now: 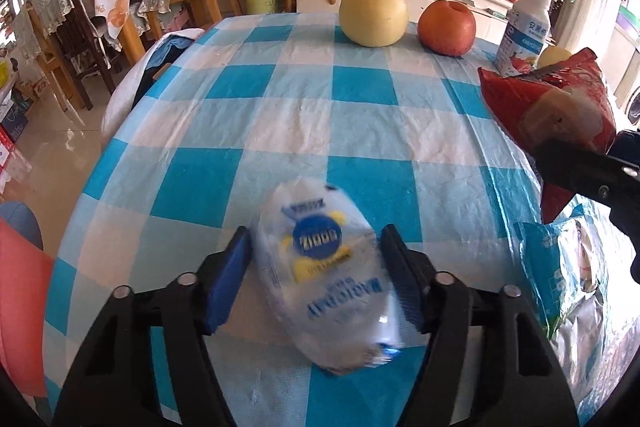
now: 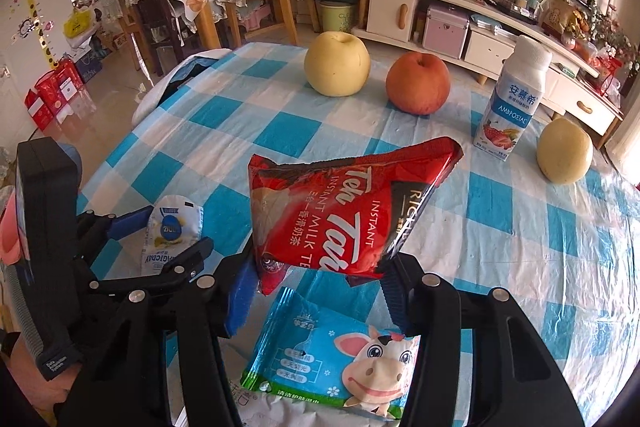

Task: Collect trash
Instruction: 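Carry bottle and red wrapper over the pink bucket and open both tools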

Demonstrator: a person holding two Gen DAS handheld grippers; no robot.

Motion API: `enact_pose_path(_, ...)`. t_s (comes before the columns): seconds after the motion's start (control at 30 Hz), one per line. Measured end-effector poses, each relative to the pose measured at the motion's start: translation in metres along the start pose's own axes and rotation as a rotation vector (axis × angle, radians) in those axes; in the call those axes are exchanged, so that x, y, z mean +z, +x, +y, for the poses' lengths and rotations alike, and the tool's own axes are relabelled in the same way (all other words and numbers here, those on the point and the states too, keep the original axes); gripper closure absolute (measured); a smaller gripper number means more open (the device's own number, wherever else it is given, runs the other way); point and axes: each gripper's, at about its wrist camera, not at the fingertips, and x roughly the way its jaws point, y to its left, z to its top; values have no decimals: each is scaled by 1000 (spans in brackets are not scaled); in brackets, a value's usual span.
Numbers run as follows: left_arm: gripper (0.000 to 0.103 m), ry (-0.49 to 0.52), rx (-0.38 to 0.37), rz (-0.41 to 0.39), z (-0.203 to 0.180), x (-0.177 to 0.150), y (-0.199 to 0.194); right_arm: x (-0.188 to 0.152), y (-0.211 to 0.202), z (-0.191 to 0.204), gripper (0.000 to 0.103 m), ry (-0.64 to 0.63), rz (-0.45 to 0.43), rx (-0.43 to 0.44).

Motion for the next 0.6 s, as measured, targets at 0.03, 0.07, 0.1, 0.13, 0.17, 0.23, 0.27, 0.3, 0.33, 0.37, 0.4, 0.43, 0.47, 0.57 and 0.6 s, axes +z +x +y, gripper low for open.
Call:
enact_pose_path(0.03, 41, 1, -3, 1, 0, 0, 0, 0, -2, 2, 48, -4, -3, 1)
enact_pose_path(0.07, 41, -2, -8, 1, 1, -1, -1, -1, -4, 4, 48, -10, -8, 1)
enact_pose_path(0.1, 41, -4, -14, 1, 2, -1, -2, -1, -6, 5, 48, -14, -11, 1)
enact_pose_path(0.13, 41, -9, -23, 1, 3, -2, -2, -2, -8, 6, 48, -16, -13, 3)
enact_pose_path(0.17, 41, -20, -39, 1, 5, -2, -4, -2, -10, 8, 48, -19, -16, 5)
enact_pose_path(0.23, 41, -43, -61, -2, 9, -3, -7, -3, -14, 9, 48, -24, -22, 5)
enact_pose_path(0.27, 41, -54, -69, -7, 12, -3, -8, -3, -16, 10, 48, -24, -26, 6)
enact_pose_path(0.3, 41, -72, -84, -14, 15, -3, -11, -3, -18, 10, 48, -22, -29, 7)
enact_pose_path(0.33, 41, -92, -101, -22, 19, -3, -14, -2, -20, 11, 48, -21, -32, 10)
enact_pose_path(0.37, 41, -103, -112, -28, 23, -2, -17, -2, -22, 11, 48, -20, -35, 12)
enact_pose_path(0.4, 41, -111, -116, -38, 26, -2, -20, -2, -25, 13, 48, -22, -38, 13)
enact_pose_path(0.43, 41, -116, -117, -46, 28, -2, -23, -3, -26, 14, 48, -25, -41, 14)
enact_pose_path(0.47, 41, -128, -121, -57, 32, -2, -27, -3, -28, 17, 48, -29, -44, 16)
enact_pose_path(0.57, 41, -152, -132, -77, 42, -2, -36, -4, -32, 25, 48, -47, -52, 21)
enact_pose_path(0.6, 41, -159, -131, -85, 46, -3, -39, -5, -33, 28, 48, -54, -54, 22)
